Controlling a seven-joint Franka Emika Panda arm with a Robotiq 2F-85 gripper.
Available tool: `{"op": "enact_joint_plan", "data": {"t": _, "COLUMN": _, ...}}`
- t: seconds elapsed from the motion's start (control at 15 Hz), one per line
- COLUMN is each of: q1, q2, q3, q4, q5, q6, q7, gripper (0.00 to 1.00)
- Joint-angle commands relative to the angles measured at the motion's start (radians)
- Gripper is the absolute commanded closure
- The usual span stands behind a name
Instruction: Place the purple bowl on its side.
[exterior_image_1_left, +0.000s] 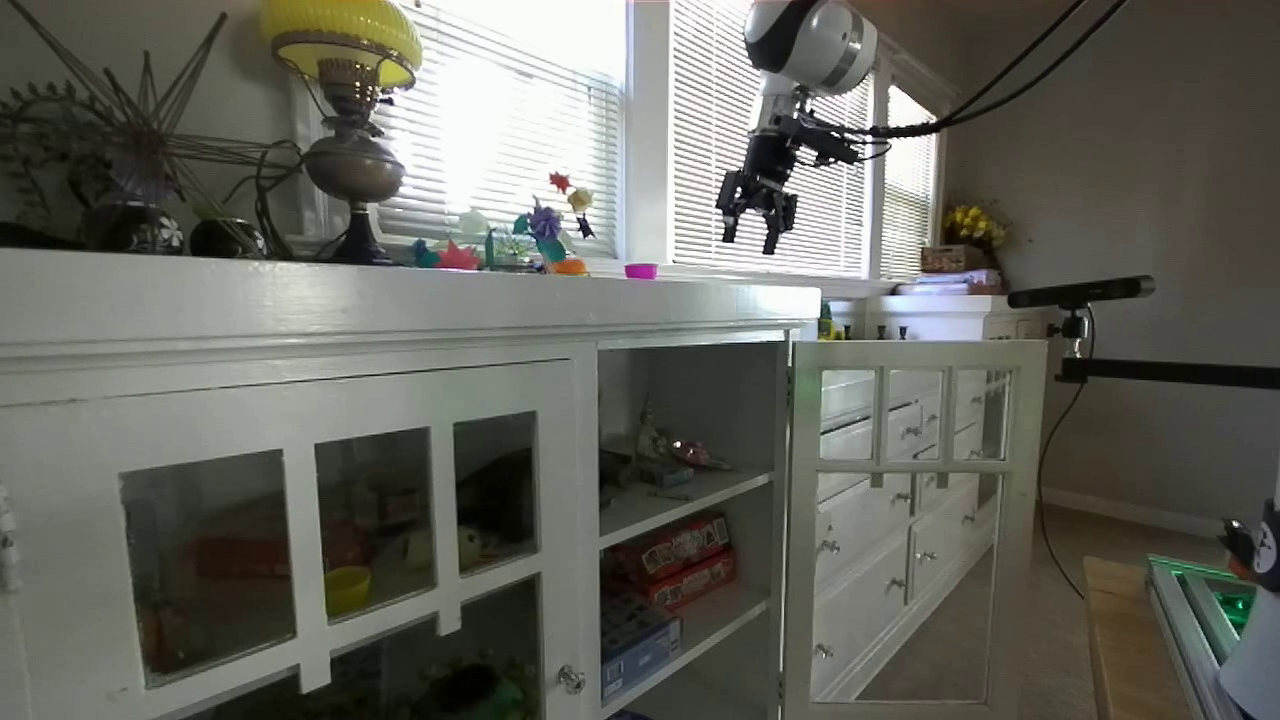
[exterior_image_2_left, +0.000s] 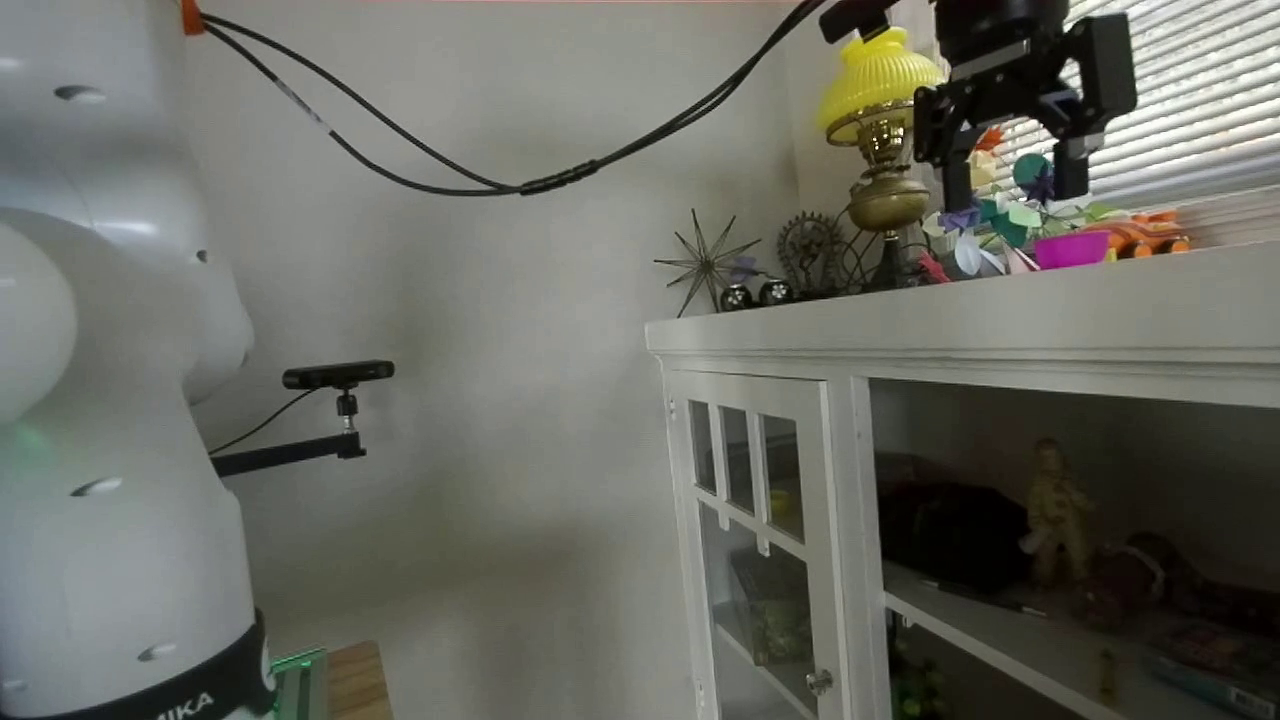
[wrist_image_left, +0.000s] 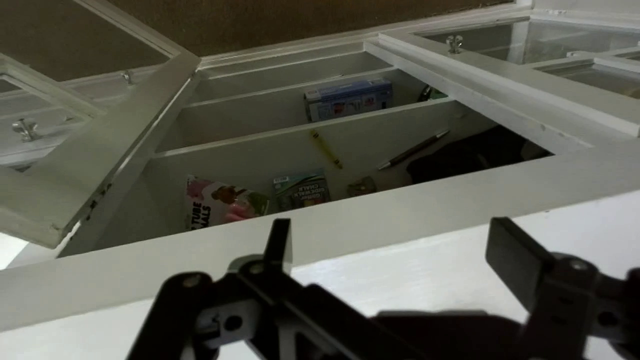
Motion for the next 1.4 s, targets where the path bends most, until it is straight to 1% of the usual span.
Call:
{"op": "enact_joint_plan", "data": {"t": 0.0, "q1": -0.042, "q2": 0.095, "q3": -0.001, "q4": 0.126, "q5": 0.068, "q6": -0.033, "q7": -0.073, "gripper": 0.0}}
{"op": "enact_joint_plan", "data": {"t": 0.27, "q1": -0.078, "q2": 0.197, "q3": 0.02, "q4": 0.254, "q5": 0.131, "q6": -0.014, "q7": -0.182, "gripper": 0.0}}
{"op": "enact_joint_plan", "data": {"t": 0.53, "q1": -0.105, "q2": 0.294, "q3": 0.059, "q4": 0.394, "q5": 0.145, "q6": -0.025, "q7": -0.239, "gripper": 0.0}}
{"op": "enact_joint_plan", "data": {"t": 1.0, "q1": -0.148, "q2": 0.433, "q3": 0.135, "q4": 0.598, "q5": 0.16, "q6": -0.039, "q7": -0.203, "gripper": 0.0}}
{"op": "enact_joint_plan", "data": {"t": 1.33, "q1": -0.161, "q2": 0.509, "q3": 0.171, "q4": 0.693, "q5": 0.145, "q6": -0.065, "q7": -0.169, "gripper": 0.0}}
